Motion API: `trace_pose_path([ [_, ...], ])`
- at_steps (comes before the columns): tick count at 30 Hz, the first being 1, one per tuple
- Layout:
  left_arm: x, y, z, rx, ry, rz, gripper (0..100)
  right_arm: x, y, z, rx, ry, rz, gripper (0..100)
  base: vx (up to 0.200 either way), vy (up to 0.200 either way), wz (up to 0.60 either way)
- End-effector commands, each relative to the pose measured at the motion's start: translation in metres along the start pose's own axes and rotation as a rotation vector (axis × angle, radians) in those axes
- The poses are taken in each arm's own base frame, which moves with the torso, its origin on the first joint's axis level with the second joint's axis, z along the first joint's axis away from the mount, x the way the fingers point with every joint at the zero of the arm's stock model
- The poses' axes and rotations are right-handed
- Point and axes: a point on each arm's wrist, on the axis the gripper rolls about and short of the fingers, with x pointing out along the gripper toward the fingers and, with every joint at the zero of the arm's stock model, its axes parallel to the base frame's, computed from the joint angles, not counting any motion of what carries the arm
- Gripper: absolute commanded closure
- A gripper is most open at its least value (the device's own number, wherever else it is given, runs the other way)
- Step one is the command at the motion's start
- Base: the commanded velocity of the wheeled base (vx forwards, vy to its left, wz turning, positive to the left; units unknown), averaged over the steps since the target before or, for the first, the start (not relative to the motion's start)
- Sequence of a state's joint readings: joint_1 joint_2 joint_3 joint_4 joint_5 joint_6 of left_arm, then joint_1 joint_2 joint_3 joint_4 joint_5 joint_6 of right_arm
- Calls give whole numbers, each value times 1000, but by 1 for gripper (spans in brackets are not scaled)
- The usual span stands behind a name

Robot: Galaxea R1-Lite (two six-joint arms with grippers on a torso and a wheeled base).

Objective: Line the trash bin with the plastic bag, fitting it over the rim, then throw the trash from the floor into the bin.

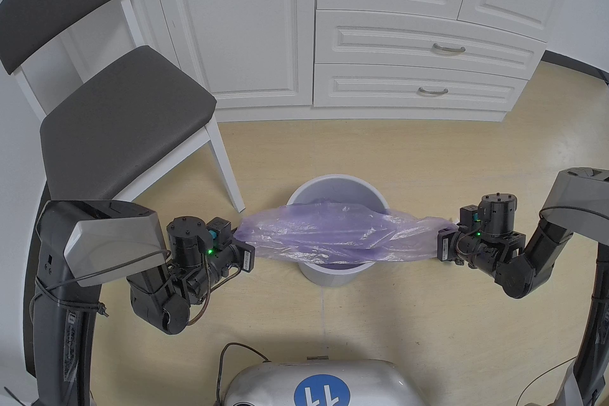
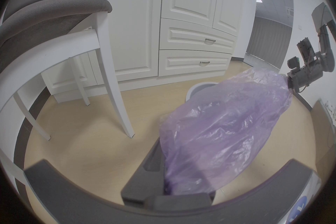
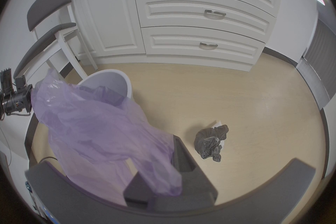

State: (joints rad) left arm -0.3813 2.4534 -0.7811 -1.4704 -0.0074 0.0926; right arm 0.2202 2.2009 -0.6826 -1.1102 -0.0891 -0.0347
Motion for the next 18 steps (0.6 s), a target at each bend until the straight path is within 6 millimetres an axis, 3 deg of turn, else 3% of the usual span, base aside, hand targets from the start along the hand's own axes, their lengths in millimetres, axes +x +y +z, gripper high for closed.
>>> trace_pose_path([
  [1, -6, 3, 3, 7, 6, -8, 100, -5, -1, 0, -13, 3, 0, 100, 0, 0, 0],
  [18, -22, 3, -2, 56, 69, -45, 100, -28, 1, -8, -128, 127, 21, 100, 0, 0, 0],
])
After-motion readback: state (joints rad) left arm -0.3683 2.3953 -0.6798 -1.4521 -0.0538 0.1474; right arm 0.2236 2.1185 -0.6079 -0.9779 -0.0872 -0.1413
